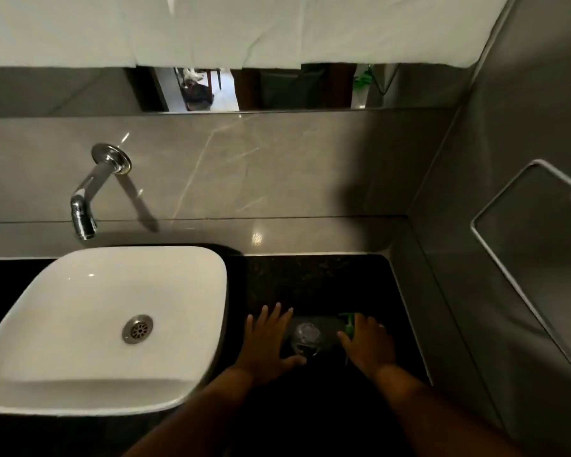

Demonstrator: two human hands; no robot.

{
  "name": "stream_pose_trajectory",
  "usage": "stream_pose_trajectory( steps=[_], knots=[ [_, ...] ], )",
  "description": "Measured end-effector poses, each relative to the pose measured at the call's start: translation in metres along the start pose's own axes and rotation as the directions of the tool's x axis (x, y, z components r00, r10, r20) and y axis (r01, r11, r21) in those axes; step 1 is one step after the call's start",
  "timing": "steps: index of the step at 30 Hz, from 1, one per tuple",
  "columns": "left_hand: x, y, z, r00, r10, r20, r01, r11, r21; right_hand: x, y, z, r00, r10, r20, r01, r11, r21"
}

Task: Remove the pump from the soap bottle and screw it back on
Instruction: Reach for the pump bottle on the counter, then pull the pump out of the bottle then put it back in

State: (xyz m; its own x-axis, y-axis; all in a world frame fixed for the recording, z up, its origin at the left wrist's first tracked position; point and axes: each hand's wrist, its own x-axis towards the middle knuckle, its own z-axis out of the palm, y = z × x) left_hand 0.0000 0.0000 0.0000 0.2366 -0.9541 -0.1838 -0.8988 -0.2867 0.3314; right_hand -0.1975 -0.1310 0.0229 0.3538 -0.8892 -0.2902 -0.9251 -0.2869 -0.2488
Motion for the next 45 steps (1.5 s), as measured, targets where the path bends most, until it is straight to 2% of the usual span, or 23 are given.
stream_pose_trajectory(
  steps=[2,5,10,14,17,19,22,27,31,34,39,45],
  knots=[
    [0.008,0.005,0.002,1.000,0.014,0.022,-0.011,0.994,-0.111,0.007,-0.001,0.003,0.995,0.085,0.059,-0.091,0.989,0.113],
    [0.018,0.005,0.009,1.000,0.012,-0.023,-0.017,0.973,-0.231,0.016,-0.003,0.004,0.984,0.135,0.113,-0.154,0.973,0.174],
    [0.029,-0.003,0.021,0.998,0.037,-0.051,-0.052,0.949,-0.312,0.027,0.000,0.008,0.987,0.105,0.122,-0.125,0.978,0.167],
    [0.031,-0.008,0.024,0.998,0.037,-0.043,-0.049,0.946,-0.320,0.032,-0.001,0.007,0.992,0.043,0.118,-0.071,0.967,0.244],
    [0.031,-0.011,0.025,1.000,0.023,-0.004,-0.023,0.938,-0.347,0.039,-0.011,-0.008,0.998,-0.031,0.051,0.008,0.916,0.402],
    [0.030,-0.012,0.025,1.000,0.002,0.017,0.005,0.922,-0.386,0.048,-0.024,-0.029,0.994,-0.082,-0.075,0.108,0.867,0.486],
    [0.027,-0.009,0.021,0.999,-0.010,0.054,0.033,0.892,-0.450,0.068,-0.048,-0.071,0.949,-0.131,-0.286,0.277,0.781,0.560],
    [0.024,-0.006,0.019,0.995,-0.047,0.085,0.084,0.862,-0.500,0.076,-0.078,-0.117,0.882,-0.187,-0.433,0.456,0.575,0.680],
    [0.024,-0.002,0.020,0.988,-0.099,0.119,0.145,0.865,-0.480,0.062,-0.078,-0.097,0.871,-0.255,-0.419,0.486,0.572,0.662],
    [0.024,-0.003,0.020,0.983,-0.111,0.143,0.169,0.852,-0.495,0.056,-0.076,-0.077,0.890,-0.229,-0.394,0.452,0.542,0.709],
    [0.022,-0.004,0.021,0.983,-0.117,0.142,0.172,0.856,-0.487,0.048,-0.078,-0.071,0.879,-0.221,-0.423,0.474,0.500,0.725],
    [0.020,-0.001,0.018,0.981,-0.120,0.152,0.179,0.859,-0.480,0.041,-0.076,-0.056,0.865,-0.265,-0.426,0.500,0.530,0.685]
  ],
)
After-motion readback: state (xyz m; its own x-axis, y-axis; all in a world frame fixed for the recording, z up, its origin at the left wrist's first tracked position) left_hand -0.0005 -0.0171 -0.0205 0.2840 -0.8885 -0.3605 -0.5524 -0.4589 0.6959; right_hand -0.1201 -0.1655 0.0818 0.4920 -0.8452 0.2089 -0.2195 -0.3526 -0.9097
